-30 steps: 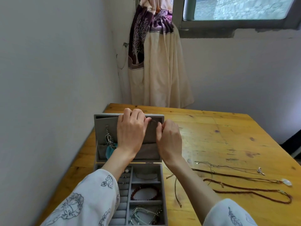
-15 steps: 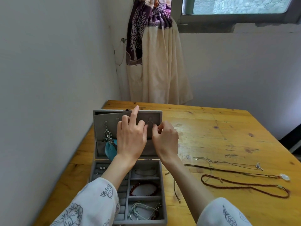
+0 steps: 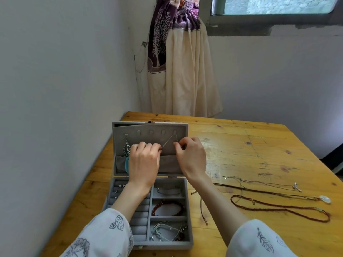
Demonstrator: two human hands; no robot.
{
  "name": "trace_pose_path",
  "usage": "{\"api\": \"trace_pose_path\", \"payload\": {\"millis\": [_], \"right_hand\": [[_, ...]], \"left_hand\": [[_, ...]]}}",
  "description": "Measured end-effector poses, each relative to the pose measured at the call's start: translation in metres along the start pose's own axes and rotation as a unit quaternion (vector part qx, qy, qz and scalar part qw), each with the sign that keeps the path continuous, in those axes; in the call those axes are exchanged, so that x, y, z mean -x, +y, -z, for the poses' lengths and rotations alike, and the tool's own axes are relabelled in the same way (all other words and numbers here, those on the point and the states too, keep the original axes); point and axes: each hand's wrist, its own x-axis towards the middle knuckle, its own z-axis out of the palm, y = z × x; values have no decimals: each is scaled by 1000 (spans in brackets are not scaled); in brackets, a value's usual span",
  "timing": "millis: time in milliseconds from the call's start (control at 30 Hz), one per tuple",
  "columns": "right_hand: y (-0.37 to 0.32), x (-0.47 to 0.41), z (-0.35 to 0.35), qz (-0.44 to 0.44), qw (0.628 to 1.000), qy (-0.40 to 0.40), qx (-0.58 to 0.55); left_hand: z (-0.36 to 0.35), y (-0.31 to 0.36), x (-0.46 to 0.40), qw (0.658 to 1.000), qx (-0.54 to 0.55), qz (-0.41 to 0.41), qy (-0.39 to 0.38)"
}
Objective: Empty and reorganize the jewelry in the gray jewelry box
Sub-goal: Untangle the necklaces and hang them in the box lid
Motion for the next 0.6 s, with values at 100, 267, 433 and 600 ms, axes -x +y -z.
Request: {"api": "trace_pose_path", "payload": {"millis": [100, 267, 433, 600], "right_hand": [[-2, -4, -2, -33, 999, 5, 2], [-6, -6, 10, -33, 999, -8, 1], [-8, -10, 12, -78, 996, -31, -40], [-11, -8, 18, -57, 997, -50, -14]], "left_hand": [[3, 1, 0, 999, 8, 17, -41], [11, 1, -2, 996, 31, 23, -75], [8, -3, 6, 993, 25, -37, -112], [13, -1, 8, 987, 40, -49, -145]]}}
